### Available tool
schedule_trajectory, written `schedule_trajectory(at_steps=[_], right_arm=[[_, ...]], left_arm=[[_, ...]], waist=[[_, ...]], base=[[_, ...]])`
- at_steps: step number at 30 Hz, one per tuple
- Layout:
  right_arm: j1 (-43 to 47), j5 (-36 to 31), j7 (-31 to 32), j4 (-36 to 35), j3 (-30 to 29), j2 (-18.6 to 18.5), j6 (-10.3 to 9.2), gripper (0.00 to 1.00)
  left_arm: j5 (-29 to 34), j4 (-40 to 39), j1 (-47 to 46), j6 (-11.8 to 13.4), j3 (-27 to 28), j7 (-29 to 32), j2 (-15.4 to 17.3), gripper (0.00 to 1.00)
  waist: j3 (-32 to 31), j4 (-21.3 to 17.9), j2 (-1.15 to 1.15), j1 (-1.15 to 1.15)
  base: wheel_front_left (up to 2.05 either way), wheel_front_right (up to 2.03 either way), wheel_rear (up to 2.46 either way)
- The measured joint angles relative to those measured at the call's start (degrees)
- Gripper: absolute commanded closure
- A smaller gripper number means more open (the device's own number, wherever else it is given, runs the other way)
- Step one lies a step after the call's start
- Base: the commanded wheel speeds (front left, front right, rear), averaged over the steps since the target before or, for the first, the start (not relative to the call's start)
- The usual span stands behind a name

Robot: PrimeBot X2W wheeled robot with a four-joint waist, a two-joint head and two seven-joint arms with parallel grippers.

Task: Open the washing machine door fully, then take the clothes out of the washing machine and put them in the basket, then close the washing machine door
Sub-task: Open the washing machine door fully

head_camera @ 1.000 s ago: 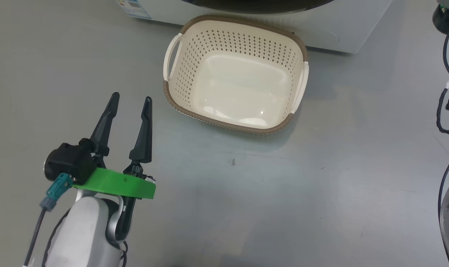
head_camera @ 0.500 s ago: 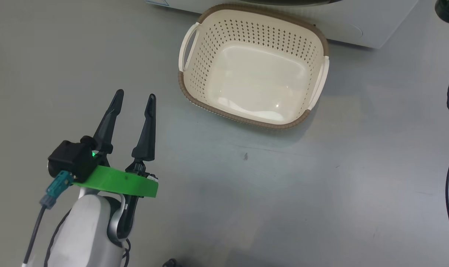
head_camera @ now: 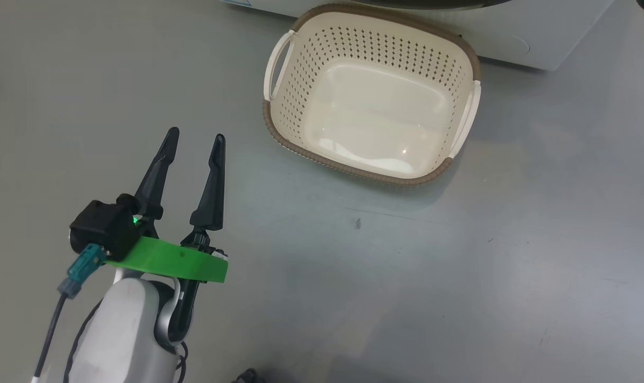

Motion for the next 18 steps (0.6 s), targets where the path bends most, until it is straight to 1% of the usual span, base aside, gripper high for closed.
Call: schedule_trajectory(at_steps=[18], right_arm=[[-1.5,0.4,3.5,4.4,0.8,-0.8,0.0,1.0]], left_arm=[[0.1,0.0,-0.1,0.0,-0.3,0.0,0.0,0.0]], waist=[[-0.7,-0.1,0.0,0.0]], base=[[0.0,0.0,0.0]])
